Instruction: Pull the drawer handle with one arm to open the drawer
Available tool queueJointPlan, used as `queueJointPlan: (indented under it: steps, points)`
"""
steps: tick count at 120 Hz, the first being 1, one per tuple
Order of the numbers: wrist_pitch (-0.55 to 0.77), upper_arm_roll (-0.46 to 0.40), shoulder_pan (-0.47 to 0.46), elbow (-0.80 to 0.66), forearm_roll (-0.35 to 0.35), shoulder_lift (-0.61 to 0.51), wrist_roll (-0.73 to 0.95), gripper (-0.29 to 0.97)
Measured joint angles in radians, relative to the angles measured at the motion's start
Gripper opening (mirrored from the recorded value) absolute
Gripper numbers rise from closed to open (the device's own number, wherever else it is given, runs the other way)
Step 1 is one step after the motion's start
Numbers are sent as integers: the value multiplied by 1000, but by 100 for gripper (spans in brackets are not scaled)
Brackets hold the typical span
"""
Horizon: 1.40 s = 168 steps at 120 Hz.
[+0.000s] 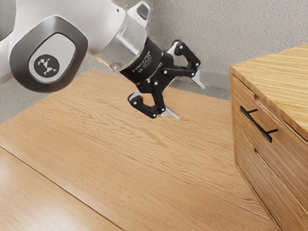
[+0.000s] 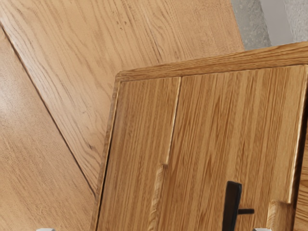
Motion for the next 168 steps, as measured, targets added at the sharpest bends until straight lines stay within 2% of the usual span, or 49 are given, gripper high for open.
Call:
queueJointPlan:
  steps: [7,14,23,32,40,64,73,89,111,138,153,168]
  points:
    - [1,-78,118,-51,16,-17,-10,51]
    - [22,-113,180,-114,24,-33,-14,51]
    - [71,-127,214,-190,20,-61,-13,50]
    - [105,-127,209,-184,20,-67,-12,49]
    - [126,-104,164,-155,22,-50,-10,48]
    - [162,122,-118,-115,27,-42,0,45]
    - [170,160,-181,-104,28,-42,4,43]
    - [193,291,-321,-94,27,-42,8,41]
    - [230,375,-428,-81,22,-42,10,38]
    - [250,431,-502,-77,18,-48,11,36]
    - [255,514,-594,-66,17,-48,12,35]
    - [257,532,-618,-63,16,-49,13,33]
